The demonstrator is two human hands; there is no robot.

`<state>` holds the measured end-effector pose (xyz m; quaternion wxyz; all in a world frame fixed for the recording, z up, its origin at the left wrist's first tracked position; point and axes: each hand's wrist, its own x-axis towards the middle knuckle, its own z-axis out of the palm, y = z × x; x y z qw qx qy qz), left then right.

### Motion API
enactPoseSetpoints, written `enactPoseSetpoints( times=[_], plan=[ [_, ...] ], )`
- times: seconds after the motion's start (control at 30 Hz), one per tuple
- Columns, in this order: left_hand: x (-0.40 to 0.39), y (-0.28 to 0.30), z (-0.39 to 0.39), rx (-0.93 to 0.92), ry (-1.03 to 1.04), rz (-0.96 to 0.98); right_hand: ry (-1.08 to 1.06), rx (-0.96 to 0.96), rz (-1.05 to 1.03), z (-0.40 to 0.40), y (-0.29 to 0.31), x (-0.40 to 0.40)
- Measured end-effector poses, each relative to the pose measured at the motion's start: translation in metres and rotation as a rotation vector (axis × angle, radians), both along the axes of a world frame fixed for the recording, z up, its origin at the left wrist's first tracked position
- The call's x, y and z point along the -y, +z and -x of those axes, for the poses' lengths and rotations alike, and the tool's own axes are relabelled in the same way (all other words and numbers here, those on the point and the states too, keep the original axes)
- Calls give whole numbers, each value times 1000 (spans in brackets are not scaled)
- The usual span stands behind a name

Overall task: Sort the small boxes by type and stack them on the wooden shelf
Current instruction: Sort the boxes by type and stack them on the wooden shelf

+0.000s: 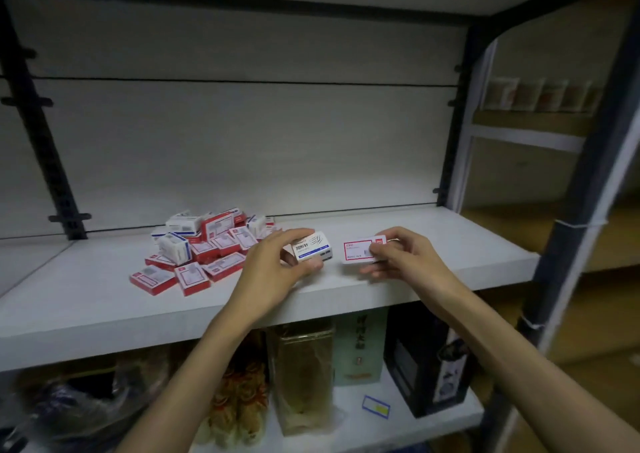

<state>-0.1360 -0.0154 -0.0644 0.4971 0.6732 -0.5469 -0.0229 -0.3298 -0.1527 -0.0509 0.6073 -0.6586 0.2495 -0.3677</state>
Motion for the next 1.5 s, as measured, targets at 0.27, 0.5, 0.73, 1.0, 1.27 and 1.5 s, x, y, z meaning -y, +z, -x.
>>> enactPoseSetpoints(
  times=[0.27,0.5,0.73,1.0,1.27,1.5],
  plan=[
    [67,-7,113,-91,-161,15,-109,33,5,131,-17,38],
    [132,-22,230,-174,-260,31,-171,118,-41,252,-33,99],
    [205,-38,354,-207,-292,6,-233,137,-115,366,-47,173],
    [295,-38,433,-96,-307,-68,-237,102,-177,447,-43,253],
    [404,-29,454,18,-185,-106,-223,-100,91,478,-32,360],
    [499,-19,450,84,-57,-260,-257,-431,380,484,-22,500]
  ],
)
